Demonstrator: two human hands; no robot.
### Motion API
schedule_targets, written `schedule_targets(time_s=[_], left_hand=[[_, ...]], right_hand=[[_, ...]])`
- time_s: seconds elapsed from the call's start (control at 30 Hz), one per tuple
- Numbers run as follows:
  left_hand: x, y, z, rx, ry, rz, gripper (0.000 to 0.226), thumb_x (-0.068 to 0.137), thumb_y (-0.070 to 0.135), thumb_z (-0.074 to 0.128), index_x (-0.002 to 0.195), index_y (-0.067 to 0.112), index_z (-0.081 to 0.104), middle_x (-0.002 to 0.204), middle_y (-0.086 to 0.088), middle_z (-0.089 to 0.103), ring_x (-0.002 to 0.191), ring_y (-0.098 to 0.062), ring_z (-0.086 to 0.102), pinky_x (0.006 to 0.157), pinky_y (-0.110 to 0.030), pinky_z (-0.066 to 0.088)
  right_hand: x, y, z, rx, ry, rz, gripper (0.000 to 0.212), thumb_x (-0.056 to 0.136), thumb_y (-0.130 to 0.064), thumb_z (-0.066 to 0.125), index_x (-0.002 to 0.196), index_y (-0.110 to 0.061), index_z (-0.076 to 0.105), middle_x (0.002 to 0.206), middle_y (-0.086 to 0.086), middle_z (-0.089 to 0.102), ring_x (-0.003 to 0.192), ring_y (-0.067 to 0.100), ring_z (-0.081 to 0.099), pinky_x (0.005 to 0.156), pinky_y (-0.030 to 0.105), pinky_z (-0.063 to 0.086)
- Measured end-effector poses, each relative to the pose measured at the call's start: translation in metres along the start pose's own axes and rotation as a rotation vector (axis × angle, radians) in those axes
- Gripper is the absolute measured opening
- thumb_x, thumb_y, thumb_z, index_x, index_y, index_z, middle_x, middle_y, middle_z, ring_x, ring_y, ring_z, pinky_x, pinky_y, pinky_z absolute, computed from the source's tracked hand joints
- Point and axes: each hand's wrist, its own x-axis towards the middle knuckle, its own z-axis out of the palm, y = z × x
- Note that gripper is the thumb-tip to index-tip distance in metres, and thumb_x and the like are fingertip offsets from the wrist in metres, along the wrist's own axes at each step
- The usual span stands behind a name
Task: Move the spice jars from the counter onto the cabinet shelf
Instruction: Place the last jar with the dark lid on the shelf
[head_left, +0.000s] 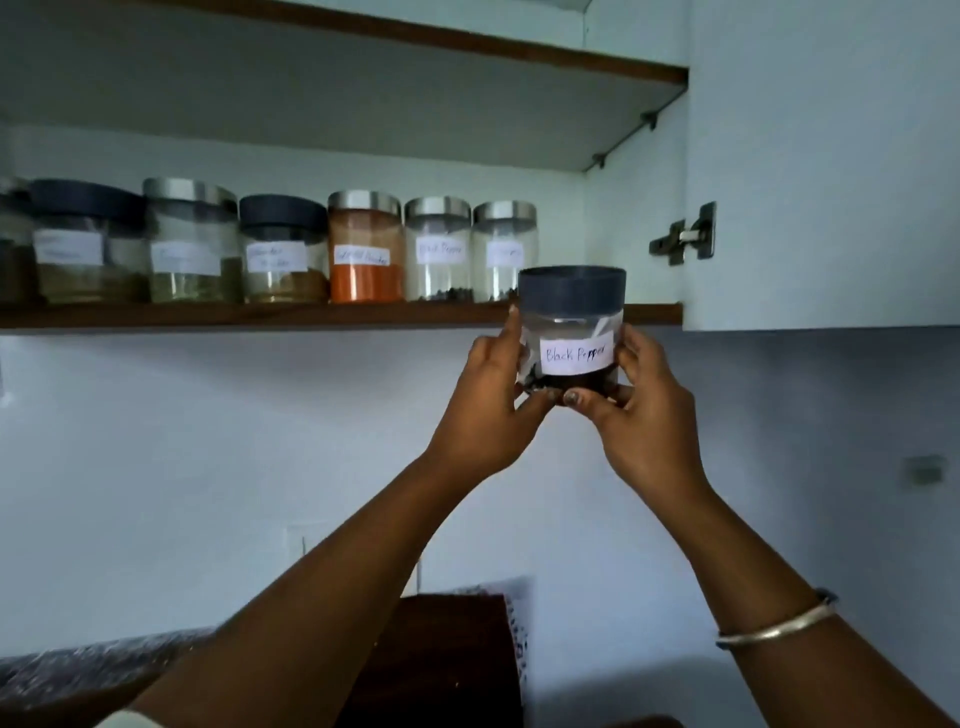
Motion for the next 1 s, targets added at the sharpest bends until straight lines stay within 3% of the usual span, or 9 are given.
schedule_targets(time_s=[0.1, 0.23, 0.3, 0.43, 0.53, 0.63, 0.7, 0.83, 1.0], left_hand=[[0.039, 0.007, 0.007, 0.019, 0.012, 0.041, 0.085, 0.084, 0.023, 0.068, 0.15, 0.023, 0.014, 0.133, -0.008, 0.043, 0.121, -0.018, 0.05, 0.102, -0.035, 0.047], [0.076, 0.017, 0.017, 0.073, -0.001, 0.053, 0.091, 0.083, 0.017, 0.067, 0.15, 0.015, 0.005, 0.131, -0.011, 0.047, 0.117, -0.023, 0.054, 0.099, -0.038, 0.048], [0.086, 0.021, 0.022, 0.067, -0.035, 0.044, 0.094, 0.084, 0.009, 0.065, 0.15, 0.012, -0.002, 0.138, -0.012, 0.043, 0.124, -0.024, 0.05, 0.101, -0.031, 0.045], [0.096, 0.022, 0.029, 0.073, -0.081, 0.03, 0.092, 0.086, 0.003, 0.062, 0.15, 0.015, -0.002, 0.143, -0.01, 0.043, 0.118, -0.019, 0.055, 0.083, -0.015, 0.041], [0.102, 0.016, 0.035, 0.141, -0.076, 0.037, 0.092, 0.085, 0.005, 0.063, 0.15, 0.015, -0.002, 0.144, -0.006, 0.042, 0.12, -0.018, 0.053, 0.083, -0.013, 0.036], [0.107, 0.007, 0.043, 0.235, -0.073, 0.06, 0.082, 0.084, 0.007, 0.063, 0.148, 0.013, 0.013, 0.141, -0.008, 0.042, 0.126, -0.022, 0.046, 0.09, -0.016, 0.033], [0.11, 0.001, 0.049, 0.294, -0.089, 0.072, 0.078, 0.084, 0.01, 0.063, 0.147, 0.011, 0.017, 0.147, -0.011, 0.034, 0.135, -0.024, 0.036, 0.1, -0.019, 0.031], [0.111, -0.006, 0.057, 0.412, -0.174, -0.003, 0.086, 0.089, 0.022, 0.06, 0.15, 0.012, 0.0, 0.158, -0.013, -0.004, 0.146, -0.026, 0.01, 0.114, -0.031, 0.021], [0.112, -0.008, 0.063, 0.517, -0.196, 0.001, 0.087, 0.09, 0.025, 0.058, 0.15, 0.009, -0.003, 0.157, -0.017, -0.012, 0.146, -0.031, 0.007, 0.114, -0.033, 0.024]], right_hand=[[0.034, 0.002, -0.007, -0.008, 0.057, -0.054, 0.066, 0.077, -0.021, 0.075, 0.134, -0.016, 0.041, 0.128, 0.0, 0.06, 0.109, 0.019, 0.061, 0.087, 0.027, 0.047], [0.077, 0.011, -0.011, -0.044, 0.107, -0.064, 0.058, 0.08, -0.02, 0.073, 0.129, -0.013, 0.043, 0.126, 0.002, 0.058, 0.109, 0.02, 0.059, 0.086, 0.028, 0.045], [0.097, 0.016, -0.013, -0.093, 0.131, -0.07, 0.056, 0.082, -0.021, 0.071, 0.13, -0.011, 0.044, 0.13, 0.007, 0.051, 0.114, 0.022, 0.054, 0.091, 0.029, 0.043], [0.121, 0.027, -0.01, -0.158, 0.106, -0.058, 0.052, 0.084, -0.019, 0.068, 0.129, -0.007, 0.044, 0.13, 0.013, 0.046, 0.113, 0.025, 0.053, 0.088, 0.025, 0.041], [0.13, 0.036, -0.004, -0.169, 0.09, -0.046, 0.051, 0.084, -0.02, 0.068, 0.127, -0.006, 0.045, 0.128, 0.014, 0.047, 0.11, 0.027, 0.055, 0.086, 0.029, 0.044], [0.136, 0.043, 0.001, -0.218, 0.077, -0.05, 0.049, 0.086, -0.024, 0.066, 0.125, -0.006, 0.045, 0.124, 0.014, 0.05, 0.107, 0.026, 0.056, 0.078, 0.026, 0.042], [0.139, 0.046, 0.004, -0.251, 0.073, -0.057, 0.046, 0.087, -0.027, 0.064, 0.124, -0.007, 0.045, 0.123, 0.012, 0.053, 0.105, 0.025, 0.056, 0.075, 0.025, 0.039], [0.146, 0.049, 0.011, -0.262, 0.071, -0.046, 0.042, 0.09, -0.028, 0.06, 0.123, -0.006, 0.045, 0.121, 0.013, 0.058, 0.105, 0.026, 0.058, 0.075, 0.027, 0.041], [0.149, 0.053, 0.021, -0.271, 0.069, -0.011, 0.041, 0.091, -0.032, 0.056, 0.121, -0.007, 0.045, 0.115, 0.014, 0.062, 0.101, 0.03, 0.061, 0.075, 0.033, 0.047]])
